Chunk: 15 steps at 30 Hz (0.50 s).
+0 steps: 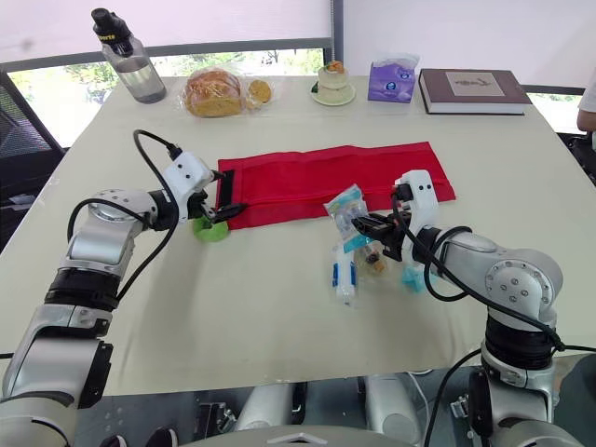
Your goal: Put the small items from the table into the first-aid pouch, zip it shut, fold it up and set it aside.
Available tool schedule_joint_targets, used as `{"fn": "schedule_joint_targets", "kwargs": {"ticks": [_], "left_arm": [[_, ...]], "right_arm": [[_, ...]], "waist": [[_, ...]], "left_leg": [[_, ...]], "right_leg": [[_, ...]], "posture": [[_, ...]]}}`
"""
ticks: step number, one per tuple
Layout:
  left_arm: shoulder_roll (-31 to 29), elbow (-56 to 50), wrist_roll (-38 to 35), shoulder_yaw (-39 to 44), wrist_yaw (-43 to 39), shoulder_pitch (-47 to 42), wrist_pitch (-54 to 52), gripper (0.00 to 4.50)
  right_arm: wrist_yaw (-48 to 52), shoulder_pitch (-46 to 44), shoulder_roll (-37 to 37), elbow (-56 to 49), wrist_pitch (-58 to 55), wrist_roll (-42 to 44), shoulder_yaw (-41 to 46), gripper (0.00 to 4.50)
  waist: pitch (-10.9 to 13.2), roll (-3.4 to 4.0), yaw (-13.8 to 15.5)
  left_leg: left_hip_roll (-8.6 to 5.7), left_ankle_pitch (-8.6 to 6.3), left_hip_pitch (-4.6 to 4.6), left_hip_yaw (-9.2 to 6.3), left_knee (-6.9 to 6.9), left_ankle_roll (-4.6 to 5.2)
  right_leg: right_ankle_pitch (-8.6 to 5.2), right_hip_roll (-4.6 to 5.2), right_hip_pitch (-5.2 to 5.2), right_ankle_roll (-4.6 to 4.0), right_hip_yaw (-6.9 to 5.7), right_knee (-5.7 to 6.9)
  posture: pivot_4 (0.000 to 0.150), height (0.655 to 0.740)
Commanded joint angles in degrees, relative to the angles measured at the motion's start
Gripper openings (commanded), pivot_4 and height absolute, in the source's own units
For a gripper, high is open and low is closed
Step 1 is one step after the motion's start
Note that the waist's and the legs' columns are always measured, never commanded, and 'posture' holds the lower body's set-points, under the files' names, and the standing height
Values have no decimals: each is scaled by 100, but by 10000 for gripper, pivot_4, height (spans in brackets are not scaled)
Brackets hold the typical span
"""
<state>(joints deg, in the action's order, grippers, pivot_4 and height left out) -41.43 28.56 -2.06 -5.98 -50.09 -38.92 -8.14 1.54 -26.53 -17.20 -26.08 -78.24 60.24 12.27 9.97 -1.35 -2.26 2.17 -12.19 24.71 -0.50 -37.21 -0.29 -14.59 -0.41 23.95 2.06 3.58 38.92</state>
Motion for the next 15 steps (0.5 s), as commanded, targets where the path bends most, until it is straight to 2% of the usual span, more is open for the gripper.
{"fn": "schedule_joint_targets", "kwargs": {"ticks": [1,5,8,12,13,15], "left_arm": [[177,419,297,-187,43,-320,329,44792],[391,813,401,-193,66,-588,483,44792],[413,1039,567,-259,39,-712,762,37057],[445,1273,724,-356,26,-815,1103,18667],[468,1314,718,-348,8,-833,1147,12872],[505,1368,720,-337,-29,-865,1218,5945]], "right_arm": [[-90,-23,53,-170,180,36,97,920],[-114,-16,29,-166,250,-6,83,920],[-34,28,-53,-197,306,-73,2,920],[-7,77,-38,-227,369,-78,-62,920],[-11,83,-21,-230,384,-76,-73,920],[-19,87,2,-225,408,-82,-87,920]], "waist": [[0,0,7],[0,0,10],[0,0,3],[0,0,-13],[0,0,-14],[0,0,-8]], "left_leg": [[0,0,0,0,0,0],[-3,0,3,-1,0,0],[-2,0,2,-1,0,0],[-1,0,1,-1,1,0],[0,0,1,-2,1,0],[0,0,1,-2,0,0]], "right_leg": [[0,0,0,0,0,-1],[0,2,0,0,-1,-2],[0,1,0,0,-1,-1],[0,0,0,0,0,1],[0,-2,0,0,0,2],[0,-2,0,0,0,3]], "posture": [[1500,7400],[1500,7400],[1500,7400],[1500,7400],[1500,7400],[1500,7400]]}}
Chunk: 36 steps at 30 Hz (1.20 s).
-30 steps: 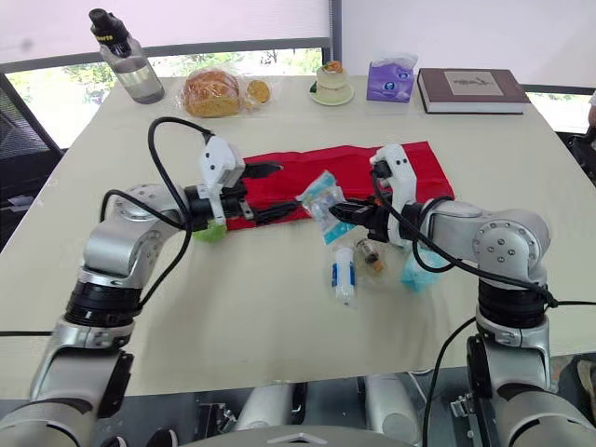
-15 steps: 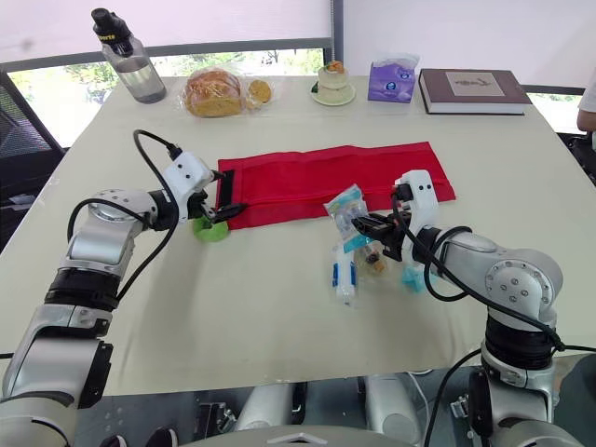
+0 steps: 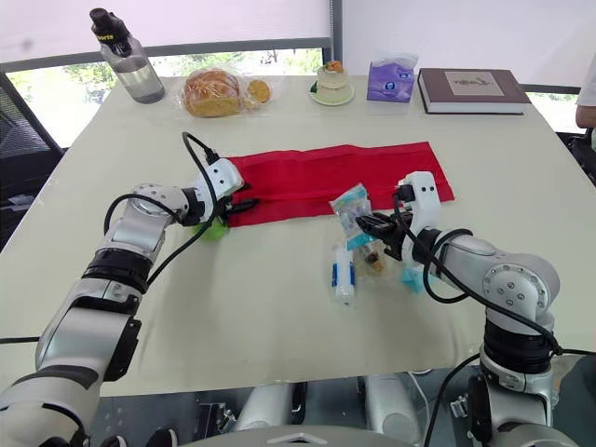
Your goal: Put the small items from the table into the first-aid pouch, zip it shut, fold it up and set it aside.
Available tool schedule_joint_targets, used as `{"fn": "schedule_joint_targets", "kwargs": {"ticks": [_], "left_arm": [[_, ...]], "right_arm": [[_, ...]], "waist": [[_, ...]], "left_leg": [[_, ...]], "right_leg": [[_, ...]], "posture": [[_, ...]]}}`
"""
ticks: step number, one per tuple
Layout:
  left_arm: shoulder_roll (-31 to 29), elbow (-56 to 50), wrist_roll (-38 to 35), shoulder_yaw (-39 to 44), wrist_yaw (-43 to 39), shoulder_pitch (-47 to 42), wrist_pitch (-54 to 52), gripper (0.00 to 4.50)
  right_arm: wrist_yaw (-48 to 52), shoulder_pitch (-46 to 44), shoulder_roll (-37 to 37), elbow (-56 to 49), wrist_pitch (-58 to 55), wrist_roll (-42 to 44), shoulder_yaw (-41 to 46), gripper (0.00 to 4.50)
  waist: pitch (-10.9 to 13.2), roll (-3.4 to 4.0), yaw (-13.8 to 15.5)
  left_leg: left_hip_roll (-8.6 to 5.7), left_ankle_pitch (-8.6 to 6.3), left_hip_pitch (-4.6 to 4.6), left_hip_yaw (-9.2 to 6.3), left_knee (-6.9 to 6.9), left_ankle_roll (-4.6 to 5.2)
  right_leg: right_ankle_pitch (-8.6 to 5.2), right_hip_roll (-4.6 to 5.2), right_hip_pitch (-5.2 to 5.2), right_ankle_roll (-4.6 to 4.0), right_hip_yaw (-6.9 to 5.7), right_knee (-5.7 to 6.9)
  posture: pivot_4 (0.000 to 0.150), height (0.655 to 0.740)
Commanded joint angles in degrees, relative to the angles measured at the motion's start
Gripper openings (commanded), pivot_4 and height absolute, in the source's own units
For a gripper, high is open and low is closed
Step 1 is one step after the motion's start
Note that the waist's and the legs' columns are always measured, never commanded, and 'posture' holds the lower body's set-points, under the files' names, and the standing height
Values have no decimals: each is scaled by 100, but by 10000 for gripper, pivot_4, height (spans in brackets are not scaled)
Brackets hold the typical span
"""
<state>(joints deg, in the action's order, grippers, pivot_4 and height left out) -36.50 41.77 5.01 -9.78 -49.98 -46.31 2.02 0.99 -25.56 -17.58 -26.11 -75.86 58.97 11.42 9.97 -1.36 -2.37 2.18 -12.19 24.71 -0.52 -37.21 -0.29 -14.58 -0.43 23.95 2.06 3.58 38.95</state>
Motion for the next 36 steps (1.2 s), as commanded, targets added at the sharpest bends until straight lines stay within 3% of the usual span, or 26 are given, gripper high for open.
{"fn": "schedule_joint_targets", "kwargs": {"ticks": [1,2,8,15,27,36], "left_arm": [[38,55,2,56,-53,-139,235,3381],[86,36,-44,81,-82,-152,257,1412],[397,-299,-303,136,-383,-175,311,1412],[1136,-1856,-926,82,-737,271,-492,1412],[1081,-2507,-884,25,-767,720,-768,1412],[1203,-2896,-1239,259,-539,976,-1347,1412]], "right_arm": [[35,-6,49,-217,186,38,-13,920],[23,-2,74,-204,198,38,-24,920],[-123,-23,389,-73,153,169,-40,920],[-739,-375,1242,955,-114,377,190,920],[-1237,-974,1748,2859,-19,312,941,920],[-1209,-985,1959,2906,-219,135,766,920]], "waist": [[0,0,3],[0,0,4],[0,0,31],[-1,-1,-7],[-1,0,-12],[-1,1,-26]], "left_leg": [[0,0,0,0,-1,0],[0,0,1,1,-1,0],[-2,0,5,-3,-1,0],[-2,0,6,0,-4,0],[2,0,-2,5,-1,0],[2,0,-2,3,1,0]], "right_leg": [[0,1,0,0,0,-1],[0,1,0,0,0,-1],[0,2,0,0,-4,-4],[1,6,-1,-1,0,-3],[2,-4,-1,0,5,1],[3,-3,-1,1,5,1]], "posture": [[1500,7400],[1500,7400],[1500,7400],[1500,7400],[1500,7400],[1500,7400]]}}
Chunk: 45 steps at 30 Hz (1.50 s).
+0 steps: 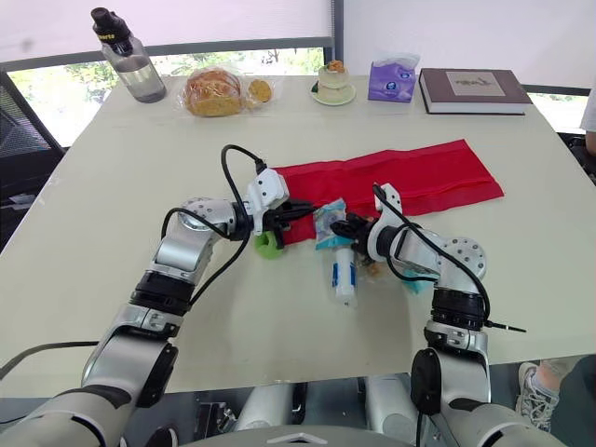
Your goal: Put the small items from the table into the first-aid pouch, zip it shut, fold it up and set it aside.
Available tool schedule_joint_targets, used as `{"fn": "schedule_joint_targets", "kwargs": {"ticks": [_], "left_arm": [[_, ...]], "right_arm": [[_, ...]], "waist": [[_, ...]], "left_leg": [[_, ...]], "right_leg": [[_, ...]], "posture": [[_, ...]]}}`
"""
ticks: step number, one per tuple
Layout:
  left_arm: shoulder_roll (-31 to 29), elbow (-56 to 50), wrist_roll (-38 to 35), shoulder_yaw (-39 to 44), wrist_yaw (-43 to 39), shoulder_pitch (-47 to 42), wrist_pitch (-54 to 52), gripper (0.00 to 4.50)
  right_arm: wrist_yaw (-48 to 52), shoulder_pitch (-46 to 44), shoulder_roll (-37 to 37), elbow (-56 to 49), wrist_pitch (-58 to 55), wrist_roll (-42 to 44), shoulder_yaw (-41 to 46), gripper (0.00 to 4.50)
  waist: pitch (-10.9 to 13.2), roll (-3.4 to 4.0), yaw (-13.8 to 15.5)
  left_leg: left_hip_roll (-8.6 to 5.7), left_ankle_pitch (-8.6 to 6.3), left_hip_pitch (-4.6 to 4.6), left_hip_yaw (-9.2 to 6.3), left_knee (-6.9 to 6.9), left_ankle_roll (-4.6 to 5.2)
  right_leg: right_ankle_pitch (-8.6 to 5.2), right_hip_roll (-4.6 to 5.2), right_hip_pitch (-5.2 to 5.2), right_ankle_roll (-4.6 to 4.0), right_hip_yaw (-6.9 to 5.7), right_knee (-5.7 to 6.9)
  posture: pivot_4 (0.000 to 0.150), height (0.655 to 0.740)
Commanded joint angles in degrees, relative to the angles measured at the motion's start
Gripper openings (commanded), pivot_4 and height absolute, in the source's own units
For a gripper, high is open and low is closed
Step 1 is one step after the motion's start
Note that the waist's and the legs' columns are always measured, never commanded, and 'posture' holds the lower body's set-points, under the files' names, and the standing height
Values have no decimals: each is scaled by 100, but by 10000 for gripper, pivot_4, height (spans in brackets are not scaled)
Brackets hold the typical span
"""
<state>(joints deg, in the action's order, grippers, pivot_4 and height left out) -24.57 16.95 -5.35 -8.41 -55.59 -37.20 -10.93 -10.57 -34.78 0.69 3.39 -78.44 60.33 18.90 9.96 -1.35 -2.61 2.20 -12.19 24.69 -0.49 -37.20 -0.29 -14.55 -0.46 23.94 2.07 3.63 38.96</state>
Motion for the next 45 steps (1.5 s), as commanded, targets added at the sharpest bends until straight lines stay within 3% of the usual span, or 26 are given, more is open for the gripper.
{"fn": "schedule_joint_targets", "kwargs": {"ticks": [1,10,19,27,28,29,32,44,45], "left_arm": [[-4,-509,-235,117,13,142,-89,1412],[29,-894,-501,203,105,408,-432,1412],[-43,-1318,-614,109,39,759,-673,1412],[-91,-1333,-630,106,37,803,-722,1412],[-105,-1302,-625,118,37,792,-712,0],[-124,-1250,-616,141,46,770,-698,0],[-165,-1144,-601,168,59,734,-651,0],[-277,-655,-611,305,84,683,-423,0],[-264,-613,-656,340,79,657,-437,0]], "right_arm": [[-120,-125,194,44,104,-2,113,920],[-279,-341,357,441,75,-23,417,920],[-250,-951,558,1317,999,-28,902,920],[-239,-969,771,1331,1513,-74,796,920],[-186,-894,739,1235,1435,-94,678,11056],[-190,-808,703,1130,1320,-106,573,13329],[-126,-625,524,884,1047,-178,305,27559],[355,-256,-217,-44,561,-275,-115,28787],[454,-238,-313,-133,572,-339,-217,26299]], "waist": [[0,0,-1],[0,1,3],[0,1,0],[1,2,6],[1,2,5],[1,2,1],[1,3,5],[0,3,4],[0,3,5]], "left_leg": [[0,0,-1,0,0,0],[1,0,-1,-2,0,0],[2,0,-3,-1,1,0],[0,0,1,-1,3,0],[0,0,0,-1,3,0],[0,0,0,-1,3,0],[2,0,-1,-3,4,0],[1,0,-1,-1,4,0],[1,0,0,-1,4,0]], "right_leg": [[0,0,0,0,0,1],[0,-1,0,0,-3,0],[0,-3,0,0,-2,1],[0,1,0,0,-3,-5],[0,1,0,0,-3,-4],[0,0,0,0,-3,-3],[0,-1,0,0,-4,-3],[0,-1,0,0,-2,-4],[0,0,0,0,-2,-4]], "posture": [[1500,7400],[1500,7400],[1500,7400],[1500,7400],[1500,7400],[1500,7400],[1500,7400],[1500,7400],[1500,7400]]}}
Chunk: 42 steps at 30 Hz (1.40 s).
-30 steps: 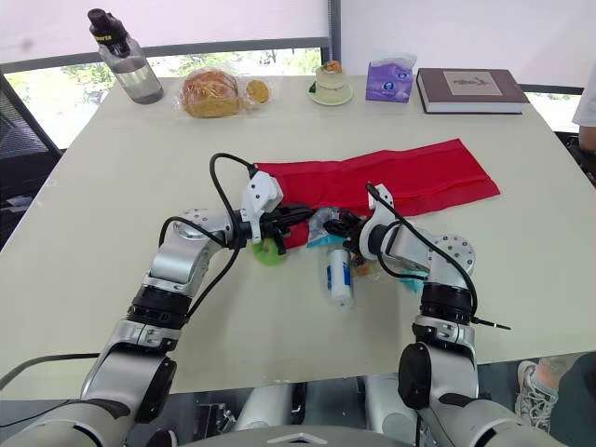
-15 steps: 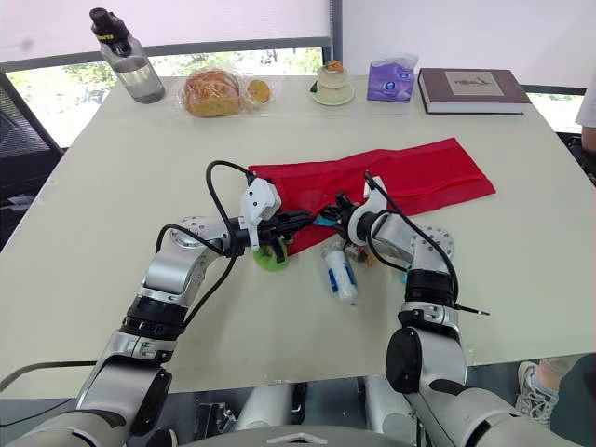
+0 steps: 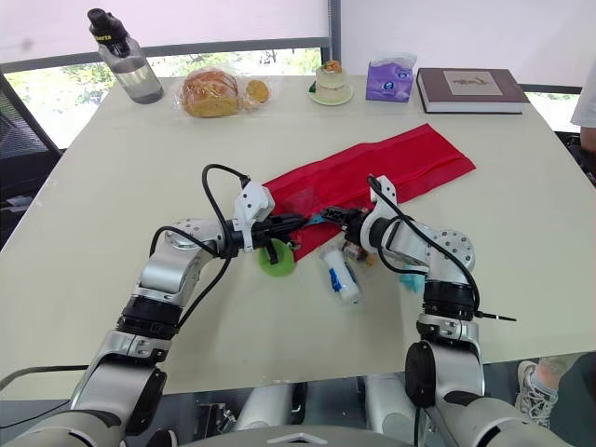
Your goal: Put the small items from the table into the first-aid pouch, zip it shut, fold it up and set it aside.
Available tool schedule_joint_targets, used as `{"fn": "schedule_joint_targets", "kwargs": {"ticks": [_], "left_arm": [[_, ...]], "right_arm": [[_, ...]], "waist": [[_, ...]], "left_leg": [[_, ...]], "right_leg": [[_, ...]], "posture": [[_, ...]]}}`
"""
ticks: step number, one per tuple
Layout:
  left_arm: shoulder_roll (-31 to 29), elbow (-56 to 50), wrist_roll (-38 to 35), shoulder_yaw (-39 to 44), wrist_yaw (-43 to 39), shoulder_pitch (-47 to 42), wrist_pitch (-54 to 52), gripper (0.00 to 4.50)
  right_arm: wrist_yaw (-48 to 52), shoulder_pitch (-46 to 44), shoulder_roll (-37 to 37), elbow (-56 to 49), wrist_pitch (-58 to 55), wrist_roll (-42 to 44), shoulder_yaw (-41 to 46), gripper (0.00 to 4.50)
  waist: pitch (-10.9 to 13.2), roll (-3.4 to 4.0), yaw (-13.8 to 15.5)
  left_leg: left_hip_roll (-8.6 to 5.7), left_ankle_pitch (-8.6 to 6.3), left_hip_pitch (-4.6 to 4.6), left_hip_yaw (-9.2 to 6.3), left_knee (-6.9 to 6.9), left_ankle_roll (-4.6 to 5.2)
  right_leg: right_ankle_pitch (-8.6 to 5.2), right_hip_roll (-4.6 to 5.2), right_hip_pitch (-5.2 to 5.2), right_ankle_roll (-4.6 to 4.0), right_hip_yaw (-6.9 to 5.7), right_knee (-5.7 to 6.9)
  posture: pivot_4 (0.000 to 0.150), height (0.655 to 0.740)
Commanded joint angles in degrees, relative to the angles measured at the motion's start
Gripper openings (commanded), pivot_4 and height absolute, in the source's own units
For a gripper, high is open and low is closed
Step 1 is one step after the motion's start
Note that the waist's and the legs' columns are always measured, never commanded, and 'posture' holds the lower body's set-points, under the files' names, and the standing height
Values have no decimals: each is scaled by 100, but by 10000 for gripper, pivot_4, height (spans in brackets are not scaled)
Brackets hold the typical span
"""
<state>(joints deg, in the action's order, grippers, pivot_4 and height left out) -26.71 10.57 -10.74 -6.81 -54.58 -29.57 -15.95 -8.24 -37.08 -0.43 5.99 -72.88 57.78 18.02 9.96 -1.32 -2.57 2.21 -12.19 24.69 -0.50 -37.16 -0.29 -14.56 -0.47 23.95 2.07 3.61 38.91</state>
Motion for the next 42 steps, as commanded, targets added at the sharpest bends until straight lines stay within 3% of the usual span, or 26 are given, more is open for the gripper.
{"fn": "schedule_joint_targets", "kwargs": {"ticks": [1,3,5,6,15,26,31,36,42], "left_arm": [[-38,76,-173,223,-38,-137,54,0],[-28,202,-306,296,-128,-221,28,0],[-36,315,-365,320,-230,-291,32,0],[-42,358,-387,319,-301,-319,43,0],[-40,430,-445,282,-615,-426,70,0],[8,379,-409,213,-766,-391,129,0],[54,266,-433,180,-791,-305,127,0],[52,227,-422,188,-797,-258,124,0],[-97,537,-289,270,-758,-347,333,0]], "right_arm": [[342,7,-291,-494,22,-134,-233,23481],[550,22,-399,-635,43,-245,-460,15933],[714,32,-434,-700,95,-383,-665,3471],[771,34,-415,-702,138,-468,-753,774],[1228,-257,-56,-53,869,-1370,-1459,774],[1342,-809,573,1118,1627,-1857,-1165,774],[1092,-1087,964,1745,2562,-2229,-939,774],[1073,-998,1056,1694,2759,-2332,-962,774],[1401,-559,706,765,2025,-2269,-1368,774]], "waist": [[0,0,0],[0,0,-2],[0,0,-7],[0,0,-8],[0,0,4],[0,0,1],[0,0,-15],[0,0,2],[0,0,4]], "left_leg": [[0,0,0,0,0,0],[0,0,0,1,-2,0],[0,0,-2,1,-1,0],[1,0,-2,-1,-1,0],[0,0,1,0,-1,0],[0,0,0,-1,0,0],[1,0,-3,0,0,0],[0,0,-3,0,-2,0],[1,0,0,-4,1,-1]], "right_leg": [[0,0,0,0,0,0],[0,0,0,1,0,0],[-1,-2,0,1,1,1],[-1,-4,0,1,0,1],[0,-2,1,1,-1,-2],[0,-1,1,0,-2,-2],[0,-1,1,0,-1,2],[0,1,0,0,-1,2],[0,1,1,-1,-4,0]], "posture": [[1500,7400],[1500,7400],[1500,7400],[1500,7400],[1500,7400],[1500,7400],[1500,7400],[1500,7400],[1500,7400]]}}
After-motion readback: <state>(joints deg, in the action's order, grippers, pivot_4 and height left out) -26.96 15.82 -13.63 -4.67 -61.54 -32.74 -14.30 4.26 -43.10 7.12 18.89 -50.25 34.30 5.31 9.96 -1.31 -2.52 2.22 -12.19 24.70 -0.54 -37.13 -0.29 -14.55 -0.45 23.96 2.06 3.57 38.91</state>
